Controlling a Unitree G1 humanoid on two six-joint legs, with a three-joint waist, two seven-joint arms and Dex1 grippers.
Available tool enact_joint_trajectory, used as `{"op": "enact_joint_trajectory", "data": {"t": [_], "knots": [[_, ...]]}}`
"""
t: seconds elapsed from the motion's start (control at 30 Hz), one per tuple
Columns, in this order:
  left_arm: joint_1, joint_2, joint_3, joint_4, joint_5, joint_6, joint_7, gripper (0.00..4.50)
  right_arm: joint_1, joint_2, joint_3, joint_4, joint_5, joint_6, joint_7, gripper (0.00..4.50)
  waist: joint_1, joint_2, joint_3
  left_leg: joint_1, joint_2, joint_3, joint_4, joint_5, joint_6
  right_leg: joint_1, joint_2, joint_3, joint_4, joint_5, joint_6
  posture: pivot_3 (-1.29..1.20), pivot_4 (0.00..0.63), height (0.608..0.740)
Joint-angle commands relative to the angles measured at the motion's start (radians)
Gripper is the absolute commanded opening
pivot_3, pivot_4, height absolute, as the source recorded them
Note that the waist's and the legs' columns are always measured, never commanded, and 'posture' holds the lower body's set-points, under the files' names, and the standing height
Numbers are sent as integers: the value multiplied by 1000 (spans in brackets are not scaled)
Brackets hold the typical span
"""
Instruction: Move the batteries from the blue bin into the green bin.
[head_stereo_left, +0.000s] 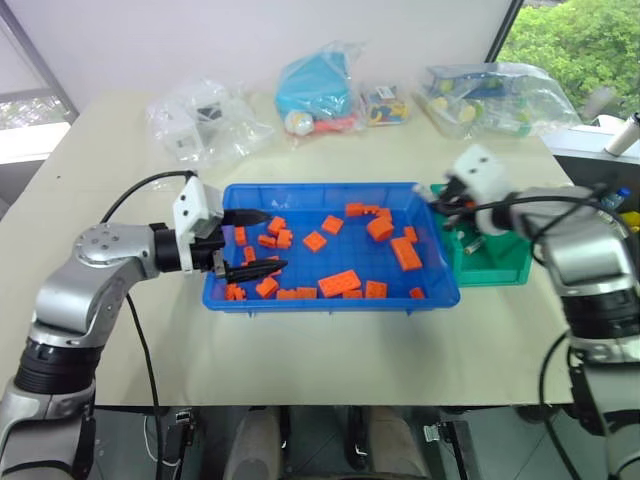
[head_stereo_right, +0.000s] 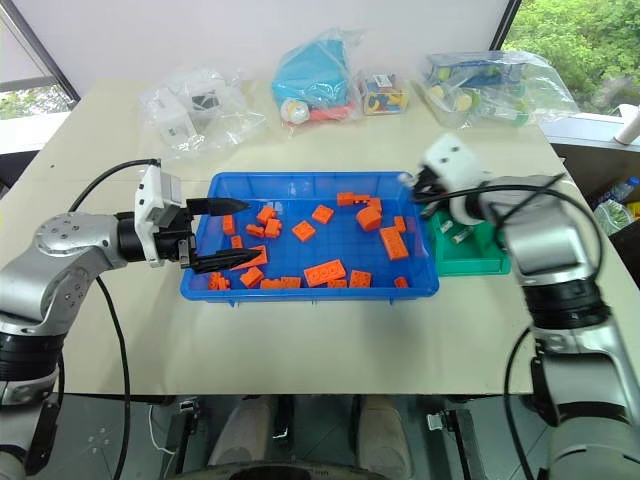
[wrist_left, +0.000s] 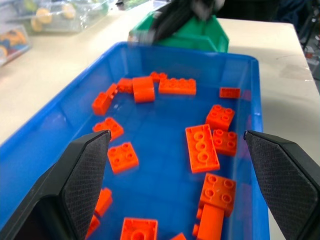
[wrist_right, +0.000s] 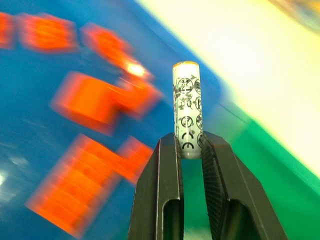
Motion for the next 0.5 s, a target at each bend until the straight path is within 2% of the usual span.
{"op": "enact_joint_trajectory", "data": {"t": [0.03,0.1,0.13,0.2,0.27,0.4,0.5], "knots": [[-3,2,43,-32,-22,2,18,4500,81,-34,-90,-87,24,57,-26,29,2,0,0,0,0,0,0,0,0,0,0,0,0,0,0,0,150,736],[-12,2,40,-21,-23,9,20,4500,125,-36,-116,-103,26,66,-44,1099,1,0,0,0,0,0,0,0,0,0,0,0,0,0,0,0,150,736],[-16,2,38,-13,-23,10,20,4500,140,-36,-122,-109,26,65,-53,1425,1,0,0,0,0,0,0,0,0,0,0,0,0,0,0,0,150,736],[-31,4,35,13,-17,9,16,4500,159,-38,-144,-107,34,50,-66,2580,2,0,0,0,0,0,0,0,0,0,0,0,0,0,0,0,150,736],[-39,11,43,34,-15,9,10,4500,171,-51,-189,-102,71,20,-37,3462,4,0,0,0,0,0,0,0,0,0,0,0,0,0,0,0,150,736],[-35,51,88,74,-23,6,-10,4500,242,-122,-333,-82,194,-100,130,3462,9,0,0,0,0,0,0,0,0,0,0,0,-1,0,0,0,150,736],[-14,104,156,110,-45,11,-41,4500,371,-211,-436,-21,244,-240,301,3462,11,0,0,0,0,0,0,0,0,1,0,0,-1,0,0,0,150,736]]}}
